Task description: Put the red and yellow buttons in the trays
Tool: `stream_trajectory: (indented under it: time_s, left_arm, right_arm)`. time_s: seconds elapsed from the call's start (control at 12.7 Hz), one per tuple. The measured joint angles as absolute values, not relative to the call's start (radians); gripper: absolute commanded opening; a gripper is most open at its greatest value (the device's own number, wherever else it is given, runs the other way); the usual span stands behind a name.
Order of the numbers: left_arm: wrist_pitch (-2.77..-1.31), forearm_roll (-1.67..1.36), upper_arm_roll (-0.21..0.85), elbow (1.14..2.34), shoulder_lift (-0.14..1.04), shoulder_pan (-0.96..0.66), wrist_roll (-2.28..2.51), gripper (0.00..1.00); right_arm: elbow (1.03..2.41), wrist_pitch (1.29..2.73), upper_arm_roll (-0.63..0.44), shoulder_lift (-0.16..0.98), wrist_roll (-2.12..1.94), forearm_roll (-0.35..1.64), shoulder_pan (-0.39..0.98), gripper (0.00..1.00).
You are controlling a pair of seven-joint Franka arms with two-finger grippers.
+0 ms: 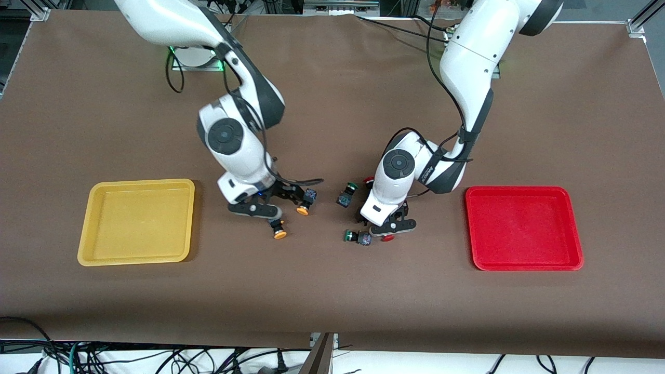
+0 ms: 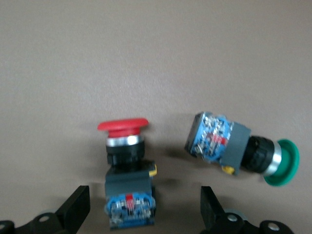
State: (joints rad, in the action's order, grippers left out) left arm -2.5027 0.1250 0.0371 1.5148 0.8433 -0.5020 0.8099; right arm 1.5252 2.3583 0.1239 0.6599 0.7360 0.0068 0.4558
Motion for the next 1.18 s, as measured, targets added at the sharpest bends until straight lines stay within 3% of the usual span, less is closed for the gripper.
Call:
stream_trajectory:
  time_s: [0.24, 0.47, 0.55, 0.63, 0.79, 0.95, 1.02, 1.18]
  left_arm:
    - [-2.522, 0.147, 0.033, 1.514, 0.86, -0.502, 0.81, 0.77]
    - [-2.539, 0.204, 0.034, 1.513, 0.871, -0.505, 0.813, 0.44]
    - [-2.543, 0.206, 0.034, 1.512, 0.871, -0.506, 0.813, 0.36]
    - [-2.546, 0.206, 0.034, 1.511, 0.871, -0.507, 0.813, 0.36]
    - [-2.549, 0.206, 0.034, 1.51, 0.872, -0.507, 0.813, 0.36]
    - [-2.549, 0.206, 0.032, 1.507, 0.872, -0.504, 0.813, 0.33]
    - [-2.549, 0.206, 0.027, 1.503, 0.872, -0.5, 0.813, 0.33]
    - [-2.531, 0.206, 0.022, 1.483, 0.86, -0.479, 0.813, 0.33]
  right_arm:
    - [1.48, 2.514, 0.124, 0.787, 0.789, 0.007, 0.48, 0.99]
    - [1.475, 2.611, 0.121, 0.878, 0.827, 0.007, 0.521, 0.98]
    - [1.474, 2.619, 0.121, 0.891, 0.833, 0.007, 0.533, 0.96]
    - [1.474, 2.62, 0.118, 0.894, 0.837, 0.005, 0.542, 0.9]
    - [1.473, 2.616, 0.115, 0.893, 0.838, 0.005, 0.547, 0.58]
    - [1.473, 2.593, 0.112, 0.888, 0.838, 0.004, 0.548, 0.13]
    - [1.473, 2.573, 0.109, 0.882, 0.835, 0.002, 0.548, 0.0]
    - [1.472, 2.509, 0.101, 0.863, 0.827, 0.002, 0.548, 0.0]
